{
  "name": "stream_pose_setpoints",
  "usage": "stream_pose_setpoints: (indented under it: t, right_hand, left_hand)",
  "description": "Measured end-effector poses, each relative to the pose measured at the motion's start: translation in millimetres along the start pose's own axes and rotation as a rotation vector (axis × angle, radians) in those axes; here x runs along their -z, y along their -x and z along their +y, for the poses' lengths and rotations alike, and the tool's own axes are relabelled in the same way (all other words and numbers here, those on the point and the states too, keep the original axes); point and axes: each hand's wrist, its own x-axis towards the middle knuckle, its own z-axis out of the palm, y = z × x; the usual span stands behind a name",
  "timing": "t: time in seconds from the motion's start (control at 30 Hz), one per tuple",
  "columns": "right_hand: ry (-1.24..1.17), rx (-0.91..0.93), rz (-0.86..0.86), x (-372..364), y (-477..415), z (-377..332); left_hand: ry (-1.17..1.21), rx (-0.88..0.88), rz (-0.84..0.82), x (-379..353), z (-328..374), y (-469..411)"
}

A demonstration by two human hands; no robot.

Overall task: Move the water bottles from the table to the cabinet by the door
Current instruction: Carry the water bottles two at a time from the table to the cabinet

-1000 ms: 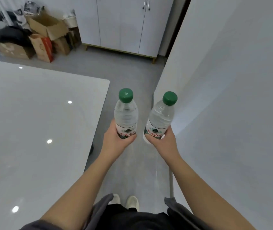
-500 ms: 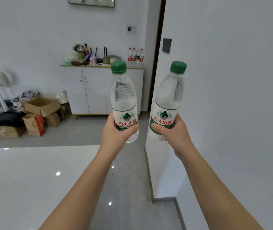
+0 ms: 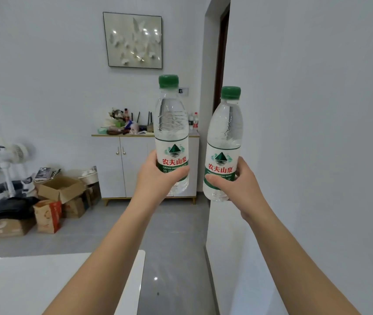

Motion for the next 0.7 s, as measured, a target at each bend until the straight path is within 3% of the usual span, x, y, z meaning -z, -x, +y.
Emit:
stream_pose_setpoints:
  t: [0.4, 0.7]
  right_hand:
    - [-0.018, 0.035, 0.042, -4, -84, 28]
    - [-0.047, 0.048, 0.057, -7, -209, 88]
  left_hand:
    - [-0.081, -0.004, -0.005, -35, -32, -70]
    - [-0.120, 0.021, 0.057, -80, -78, -180]
